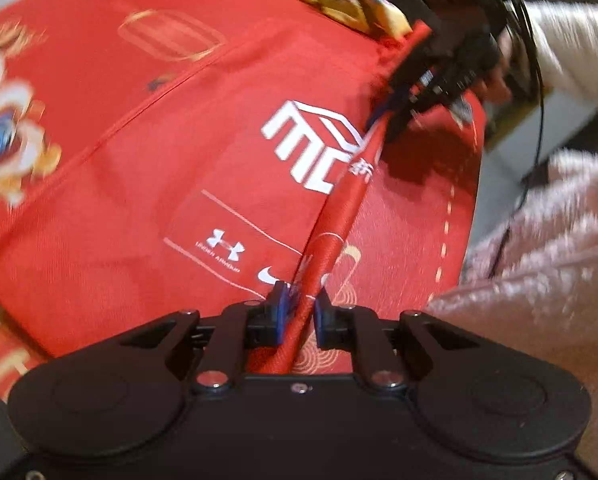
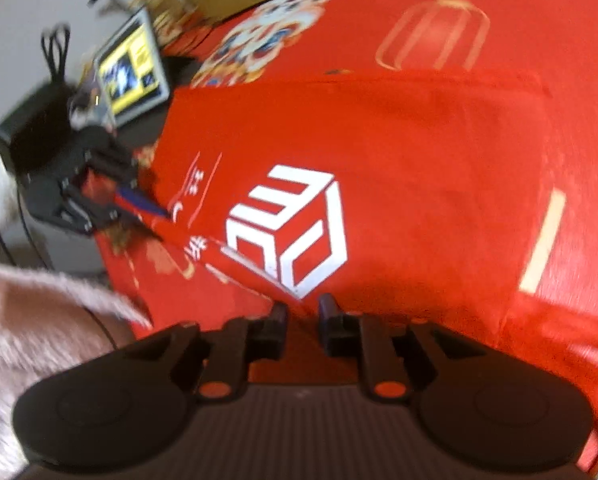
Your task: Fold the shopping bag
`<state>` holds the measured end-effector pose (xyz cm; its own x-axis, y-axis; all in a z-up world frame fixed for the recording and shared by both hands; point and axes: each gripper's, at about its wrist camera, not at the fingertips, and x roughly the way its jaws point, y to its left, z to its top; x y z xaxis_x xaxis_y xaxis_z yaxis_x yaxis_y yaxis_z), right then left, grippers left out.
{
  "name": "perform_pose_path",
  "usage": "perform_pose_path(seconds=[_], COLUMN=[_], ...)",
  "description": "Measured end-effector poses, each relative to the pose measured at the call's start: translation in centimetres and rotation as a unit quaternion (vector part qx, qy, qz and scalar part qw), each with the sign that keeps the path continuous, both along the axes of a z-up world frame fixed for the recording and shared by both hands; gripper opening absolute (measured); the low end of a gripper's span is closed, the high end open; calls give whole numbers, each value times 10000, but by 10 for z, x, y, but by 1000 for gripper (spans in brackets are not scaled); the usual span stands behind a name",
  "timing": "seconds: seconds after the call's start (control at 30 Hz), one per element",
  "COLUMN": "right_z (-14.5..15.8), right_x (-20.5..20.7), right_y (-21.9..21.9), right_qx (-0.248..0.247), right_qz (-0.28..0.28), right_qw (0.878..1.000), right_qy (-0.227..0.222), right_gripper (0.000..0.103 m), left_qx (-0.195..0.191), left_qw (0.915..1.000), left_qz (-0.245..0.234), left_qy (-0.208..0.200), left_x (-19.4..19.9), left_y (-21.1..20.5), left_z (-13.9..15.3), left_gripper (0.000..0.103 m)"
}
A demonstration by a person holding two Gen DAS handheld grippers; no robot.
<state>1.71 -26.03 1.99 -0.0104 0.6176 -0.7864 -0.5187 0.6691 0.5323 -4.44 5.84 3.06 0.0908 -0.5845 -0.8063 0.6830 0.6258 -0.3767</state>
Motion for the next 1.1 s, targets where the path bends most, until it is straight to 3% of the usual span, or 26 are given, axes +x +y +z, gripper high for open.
perform_pose_path(seconds=[0.27,0.47,0.57,0.8,0.93,1.0,1.07,1.1], right_z=[-17,-19,-19,-14,-11,-11,-13,-14], right_x=[31,52,58,60,63,65,68,69], right_y=[-9,2,10,24,32,36,38,39], right_qx=[233,-352,-702,-1438,-1813,-1963,-2066,-2117], right_qz=[-667,-1231,-1503,-1997,-2134,-2131,-2099,-2082], right_qw=[9884,9664,9540,9338,9239,9206,9174,9157], right_qy=[1342,2227,2499,2599,2608,2617,2676,2707], right_gripper=[16,16,16,16,15,15,15,14], left_qx=[-458,-480,-470,-451,-401,-347,-261,-210], left_qw=[9930,9904,9906,9907,9925,9953,9990,9997], left_qz=[681,640,563,387,201,92,-56,-118], left_qy=[853,1127,1158,1227,1135,900,364,29], left_x=[14,24,26,31,32,29,21,15], left_y=[18,18,18,17,14,12,8,6], left_z=[-13,-18,-19,-21,-19,-16,-8,-3], left_gripper=[17,18,18,18,17,19,28,45])
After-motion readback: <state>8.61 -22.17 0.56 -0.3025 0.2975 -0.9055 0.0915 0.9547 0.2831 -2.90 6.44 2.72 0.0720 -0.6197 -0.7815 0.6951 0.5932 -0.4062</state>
